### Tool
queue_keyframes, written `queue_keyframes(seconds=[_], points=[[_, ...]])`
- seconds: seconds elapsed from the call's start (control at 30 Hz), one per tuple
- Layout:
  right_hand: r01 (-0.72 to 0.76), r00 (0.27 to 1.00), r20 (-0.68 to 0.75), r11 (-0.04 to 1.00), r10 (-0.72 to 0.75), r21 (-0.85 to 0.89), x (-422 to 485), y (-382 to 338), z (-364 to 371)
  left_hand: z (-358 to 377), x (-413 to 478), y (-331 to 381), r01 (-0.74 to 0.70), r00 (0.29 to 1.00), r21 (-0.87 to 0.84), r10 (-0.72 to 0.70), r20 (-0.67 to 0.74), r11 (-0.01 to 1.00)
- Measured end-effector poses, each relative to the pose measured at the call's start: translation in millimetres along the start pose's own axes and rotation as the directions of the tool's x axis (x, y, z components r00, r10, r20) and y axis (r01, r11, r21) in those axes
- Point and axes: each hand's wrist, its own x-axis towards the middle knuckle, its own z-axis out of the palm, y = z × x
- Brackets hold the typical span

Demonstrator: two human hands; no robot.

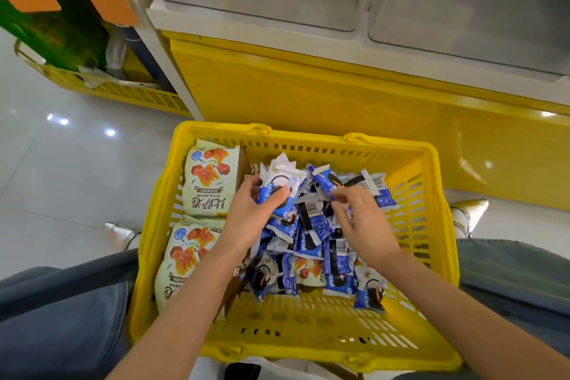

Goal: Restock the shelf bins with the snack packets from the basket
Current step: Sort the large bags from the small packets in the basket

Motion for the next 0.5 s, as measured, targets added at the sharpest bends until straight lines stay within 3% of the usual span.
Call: queue_keyframes(seconds=[0.07, 0.13, 0.2, 0.27, 0.43, 0.5], points=[[-0.105, 0.965, 0.253, 0.986, 0.07, 0.128, -29, 7, 15, 0, -3, -2, 0.019, 1.0, -0.014, -0.019, -0.003, 1.0], [-0.214, 0.849, 0.519, 0.963, 0.099, 0.167, -52, 15, 36, 0, -6, -5, 0.031, 1.0, -0.021, -0.031, -0.003, 0.999], [-0.285, 0.743, 0.656, 0.949, 0.131, 0.133, -64, 22, 56, -1, -8, -8, 0.054, 0.999, -0.006, -0.054, -0.002, 0.999], [-0.345, 0.701, 0.685, 0.935, 0.2, 0.08, -64, 24, 68, -1, -9, -11, 0.078, 0.997, 0.011, -0.079, 0.027, 0.997], [-0.313, 0.714, 0.629, 0.944, 0.307, -0.105, -57, 30, 70, 3, -13, -18, 0.09, 0.991, 0.028, -0.092, 0.093, 0.996], [-0.35, 0.669, 0.671, 0.932, 0.32, -0.096, -55, 32, 71, 5, -13, -20, 0.1, 0.988, 0.047, -0.105, 0.111, 0.994]])
